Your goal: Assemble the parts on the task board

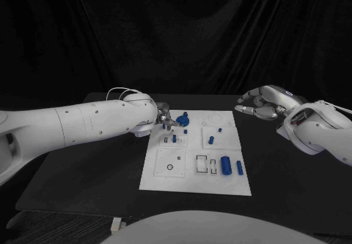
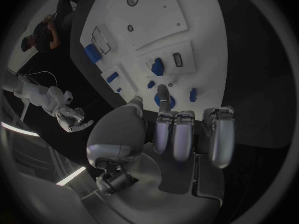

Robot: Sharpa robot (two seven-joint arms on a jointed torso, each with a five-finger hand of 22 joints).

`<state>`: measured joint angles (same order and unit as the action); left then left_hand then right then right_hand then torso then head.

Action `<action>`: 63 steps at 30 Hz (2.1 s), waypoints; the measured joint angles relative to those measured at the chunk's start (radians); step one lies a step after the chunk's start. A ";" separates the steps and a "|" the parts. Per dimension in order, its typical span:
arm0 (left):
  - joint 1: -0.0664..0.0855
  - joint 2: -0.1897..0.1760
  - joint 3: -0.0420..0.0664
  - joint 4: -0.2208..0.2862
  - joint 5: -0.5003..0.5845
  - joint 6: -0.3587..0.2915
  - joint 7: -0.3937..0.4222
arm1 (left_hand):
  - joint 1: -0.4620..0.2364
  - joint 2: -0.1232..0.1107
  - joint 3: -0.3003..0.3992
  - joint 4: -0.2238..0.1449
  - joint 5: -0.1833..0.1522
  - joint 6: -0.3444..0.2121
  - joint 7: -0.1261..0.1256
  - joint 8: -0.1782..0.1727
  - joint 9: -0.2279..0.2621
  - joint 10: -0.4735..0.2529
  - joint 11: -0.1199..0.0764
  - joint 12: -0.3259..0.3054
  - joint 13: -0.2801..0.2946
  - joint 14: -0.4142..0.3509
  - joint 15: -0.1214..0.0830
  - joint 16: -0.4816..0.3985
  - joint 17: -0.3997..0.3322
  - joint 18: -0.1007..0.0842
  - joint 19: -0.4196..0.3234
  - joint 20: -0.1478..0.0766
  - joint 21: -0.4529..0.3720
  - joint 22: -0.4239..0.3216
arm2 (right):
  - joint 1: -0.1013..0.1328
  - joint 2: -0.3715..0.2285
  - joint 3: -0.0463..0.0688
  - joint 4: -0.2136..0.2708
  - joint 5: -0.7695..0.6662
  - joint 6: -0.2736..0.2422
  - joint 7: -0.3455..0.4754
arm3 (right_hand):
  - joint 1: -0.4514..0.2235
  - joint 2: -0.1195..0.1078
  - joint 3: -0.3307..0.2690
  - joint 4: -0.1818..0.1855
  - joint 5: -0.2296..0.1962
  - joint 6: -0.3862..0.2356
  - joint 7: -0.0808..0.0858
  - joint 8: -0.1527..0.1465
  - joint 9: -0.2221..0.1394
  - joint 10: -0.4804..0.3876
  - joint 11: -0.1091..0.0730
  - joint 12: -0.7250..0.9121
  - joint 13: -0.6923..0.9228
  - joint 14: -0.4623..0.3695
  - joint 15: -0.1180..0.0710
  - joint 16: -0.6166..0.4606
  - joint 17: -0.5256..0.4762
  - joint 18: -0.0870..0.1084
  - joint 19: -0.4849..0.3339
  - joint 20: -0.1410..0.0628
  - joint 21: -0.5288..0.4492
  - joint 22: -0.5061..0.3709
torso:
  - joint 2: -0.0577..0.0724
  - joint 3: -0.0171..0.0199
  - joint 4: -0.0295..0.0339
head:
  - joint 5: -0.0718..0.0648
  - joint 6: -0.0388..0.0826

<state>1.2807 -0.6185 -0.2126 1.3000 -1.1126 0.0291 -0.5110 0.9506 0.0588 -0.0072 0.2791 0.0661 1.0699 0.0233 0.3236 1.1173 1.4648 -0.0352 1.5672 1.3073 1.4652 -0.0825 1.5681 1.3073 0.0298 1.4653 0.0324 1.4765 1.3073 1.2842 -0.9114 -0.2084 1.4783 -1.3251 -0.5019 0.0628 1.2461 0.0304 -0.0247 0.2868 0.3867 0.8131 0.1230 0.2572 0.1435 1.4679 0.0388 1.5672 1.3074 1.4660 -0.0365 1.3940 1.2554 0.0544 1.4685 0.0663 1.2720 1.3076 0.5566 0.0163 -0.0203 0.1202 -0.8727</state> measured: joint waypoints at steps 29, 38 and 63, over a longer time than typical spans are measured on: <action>-0.009 0.072 0.000 -0.093 0.000 0.146 -0.026 | 0.089 0.018 0.038 -0.046 0.113 -0.003 -0.003 -0.059 -0.032 0.004 -0.004 0.000 0.000 0.000 0.000 0.000 0.000 0.000 0.000 0.000 -0.010 0.001 | 0.000 0.000 0.000 0.002 0.000 0.005 0.000 | 0.000 0.000 0.000 0.000 0.004 0.000 0.000 0.000 -0.002 0.000 0.000 0.000 0.000 0.000 0.000 0.000 0.000 0.000 0.000 0.000 0.000 0.000 | 0.001 -0.0007 0.0002 | 0.008 0.000; -0.020 0.091 0.000 -0.115 0.000 0.175 -0.031 | 0.089 0.018 0.038 -0.046 0.117 -0.003 -0.003 -0.079 -0.052 0.004 -0.004 0.000 0.000 0.000 0.000 0.000 0.000 0.000 0.000 0.000 -0.013 0.001 | -0.001 -0.001 0.000 0.003 0.000 0.008 0.000 | 0.000 0.000 0.000 0.000 0.008 0.000 0.000 0.000 -0.002 0.000 0.000 0.000 0.001 0.000 0.000 0.000 0.000 0.000 0.000 0.000 0.000 0.000 | 0.002 -0.0008 -0.0005 | 0.008 0.000; -0.025 0.111 0.000 -0.130 0.000 0.208 -0.026 | 0.152 -0.012 0.177 -0.135 0.312 0.020 0.002 -0.153 -0.110 0.004 -0.004 0.000 0.000 0.000 0.000 0.000 0.001 0.000 0.000 0.000 -0.021 0.000 | -0.002 -0.002 0.000 0.004 0.000 0.013 -0.001 | 0.007 0.007 0.000 0.000 0.031 0.003 0.003 0.000 -0.008 0.000 0.000 0.000 0.000 0.000 0.000 0.000 -0.004 0.000 0.000 0.000 -0.008 0.000 | 0.000 -0.0001 -0.0005 | 0.007 0.000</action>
<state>1.2557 -0.5075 -0.2122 1.1697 -1.1126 0.2374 -0.5371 1.1024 0.0467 0.1700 0.1442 0.3781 1.0904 0.0248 0.1703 1.0073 1.4687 -0.0388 1.5672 1.3073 1.4652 -0.0822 1.5681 1.3080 0.0298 1.4654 0.0326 1.4555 1.3077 1.2823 -0.9139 -0.2084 1.4825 -1.3250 -0.4886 0.0614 1.2528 0.0371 -0.0246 0.2867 0.4175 0.8165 0.1264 0.2572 0.1359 1.4679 0.0388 1.5672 1.3078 1.4660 -0.0365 1.3940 1.2513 0.0544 1.4685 0.0662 1.2641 1.3081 0.5571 0.0162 -0.0208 0.1277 -0.8727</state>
